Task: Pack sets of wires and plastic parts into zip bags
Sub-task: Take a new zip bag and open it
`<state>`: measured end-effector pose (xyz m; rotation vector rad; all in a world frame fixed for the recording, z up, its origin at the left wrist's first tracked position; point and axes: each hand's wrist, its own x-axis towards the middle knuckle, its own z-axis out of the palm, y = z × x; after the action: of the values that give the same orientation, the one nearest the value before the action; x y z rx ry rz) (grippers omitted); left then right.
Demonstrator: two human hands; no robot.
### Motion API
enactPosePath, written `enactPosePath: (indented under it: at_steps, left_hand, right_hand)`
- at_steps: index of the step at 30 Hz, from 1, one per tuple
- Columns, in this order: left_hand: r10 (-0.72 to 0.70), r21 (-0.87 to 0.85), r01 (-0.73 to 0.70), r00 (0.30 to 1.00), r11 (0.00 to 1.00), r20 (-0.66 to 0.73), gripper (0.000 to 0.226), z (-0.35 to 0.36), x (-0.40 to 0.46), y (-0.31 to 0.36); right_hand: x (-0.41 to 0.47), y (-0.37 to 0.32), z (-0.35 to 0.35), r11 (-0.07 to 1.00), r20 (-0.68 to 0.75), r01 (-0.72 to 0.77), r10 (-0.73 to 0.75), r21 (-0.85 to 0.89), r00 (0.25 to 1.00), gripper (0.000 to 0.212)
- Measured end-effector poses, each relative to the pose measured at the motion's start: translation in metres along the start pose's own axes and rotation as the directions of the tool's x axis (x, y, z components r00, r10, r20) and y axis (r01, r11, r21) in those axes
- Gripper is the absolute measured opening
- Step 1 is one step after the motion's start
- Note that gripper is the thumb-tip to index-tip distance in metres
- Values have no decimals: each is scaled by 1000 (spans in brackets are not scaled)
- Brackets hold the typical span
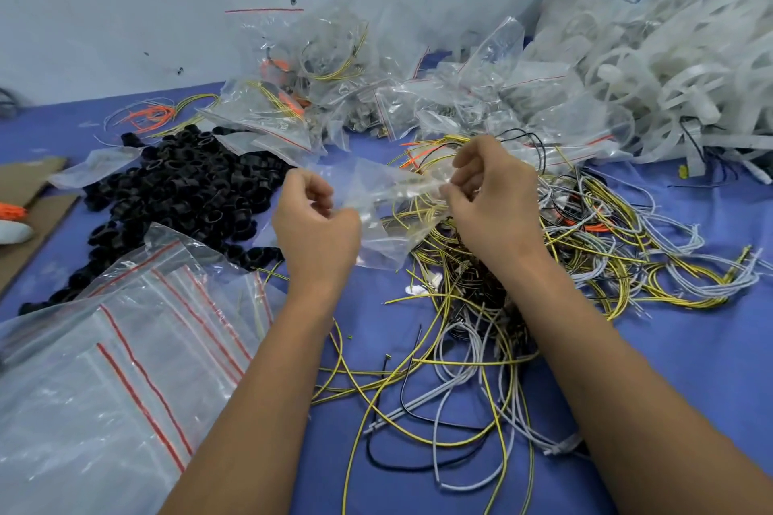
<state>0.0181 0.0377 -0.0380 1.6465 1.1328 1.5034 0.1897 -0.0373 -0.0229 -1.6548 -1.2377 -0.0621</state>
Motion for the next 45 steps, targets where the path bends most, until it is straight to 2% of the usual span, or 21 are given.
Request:
enactPosePath:
  at_steps: [3, 5, 7, 9, 10, 13, 18, 21, 24, 26, 29, 34, 38, 40, 42, 45]
  left_hand:
    - [-18, -28, 19, 1000, 999, 8, 20, 0, -1, -1]
    - [-10, -70, 15, 997, 997, 72, 18, 5, -4, -1]
    - [16, -62, -6, 987, 998, 162, 21, 10, -9, 0]
    - [46, -13, -44, 971, 999, 233, 18, 16, -15, 1]
    - [55, -2, -56, 965, 998, 255, 17, 17, -18, 2]
    - [72, -27, -67, 959, 997, 276, 16, 19, -21, 3]
    - [83, -32, -76, 951, 997, 297, 14, 19, -21, 4]
    - [77, 14, -85, 950, 996, 303, 13, 20, -21, 2]
    - [69, 25, -79, 957, 997, 280, 13, 20, -21, 3]
    - [65, 19, -73, 960, 997, 272, 12, 19, -21, 4]
    - [37, 8, -40, 964, 999, 263, 12, 18, -20, 5]
    - [13, 18, -18, 965, 1000, 261, 13, 17, -21, 8]
    - [2, 15, -6, 965, 1000, 261, 13, 17, -21, 8]
    - [-5, 6, 3, 966, 1000, 257, 13, 17, -21, 8]
    - [-11, 6, 10, 967, 1000, 255, 13, 16, -21, 9]
    - [-36, 10, 35, 967, 999, 251, 9, 16, -21, 8]
  right_hand:
    - [5, -2, -7, 998, -68, 31, -28, 54, 997, 21]
    - [10, 4, -17, 996, -183, 18, -33, -84, 983, 17]
    - [17, 19, -30, 958, -250, -105, 36, -267, 968, 9]
    - [21, 32, -39, 854, -199, -255, 182, -453, 963, 18]
    - [22, 36, -42, 804, -144, -285, 246, -522, 958, 25]
    - [21, 37, -44, 773, -74, -293, 307, -563, 949, 22]
    - [20, 36, -46, 813, -70, -352, 362, -464, 929, 13]
    - [21, 36, -45, 863, -128, -340, 315, -373, 940, 14]
    - [23, 34, -45, 949, -251, -280, 238, -147, 938, 11]
    - [24, 32, -45, 967, -276, -248, 256, 65, 927, 7]
    - [23, 28, -45, 941, -276, -215, 286, 262, 917, 8]
    - [25, 29, -44, 905, -249, -211, 315, 369, 916, 13]
    - [26, 22, -45, 780, -240, -136, 346, 610, 907, 11]
    - [27, 19, -48, 694, -190, -147, 385, 705, 903, 14]
    - [27, 21, -47, 678, -103, -228, 411, 699, 906, 15]
    - [26, 24, -41, 773, -49, -304, 396, 557, 917, 14]
